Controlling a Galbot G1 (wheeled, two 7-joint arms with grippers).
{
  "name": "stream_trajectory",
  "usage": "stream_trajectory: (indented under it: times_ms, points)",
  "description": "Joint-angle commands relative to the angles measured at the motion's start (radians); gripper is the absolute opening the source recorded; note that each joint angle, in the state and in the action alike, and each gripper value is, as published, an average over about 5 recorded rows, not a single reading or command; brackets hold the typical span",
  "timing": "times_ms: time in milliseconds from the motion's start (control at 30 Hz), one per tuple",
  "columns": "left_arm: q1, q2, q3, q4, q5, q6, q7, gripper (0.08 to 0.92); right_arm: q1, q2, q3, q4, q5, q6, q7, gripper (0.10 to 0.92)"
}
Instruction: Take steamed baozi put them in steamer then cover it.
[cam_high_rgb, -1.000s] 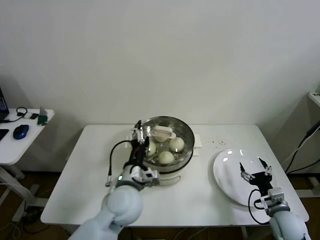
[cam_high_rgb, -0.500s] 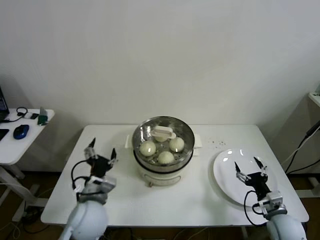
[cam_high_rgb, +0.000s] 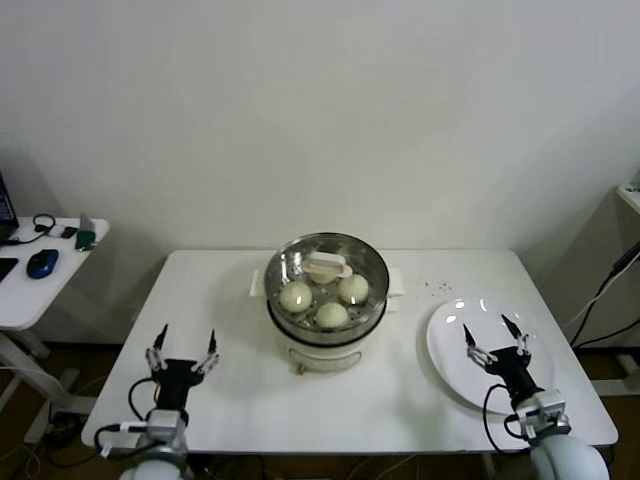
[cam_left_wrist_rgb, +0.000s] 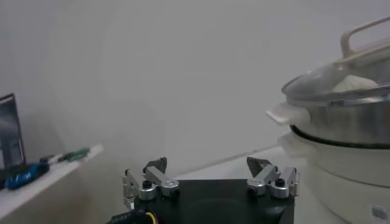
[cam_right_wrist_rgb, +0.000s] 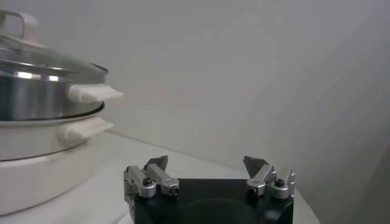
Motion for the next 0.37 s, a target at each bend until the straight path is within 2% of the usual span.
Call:
stream_trajectory:
  times_ms: [33, 367]
  points:
    - [0.075, -0.03, -0.042, 0.06, -0.113, -0.181, -0.011, 0.823, -0.007, 0.011, -0.001, -0.002, 0.016, 0.025, -0.023, 0.823]
    - [0.078, -0.029, -0.038, 0.065, -0.11, -0.197, 0.007, 0.823, -0.003, 0.014, -0.002, -0.024, 0.015, 0.043, -0.035, 0.823]
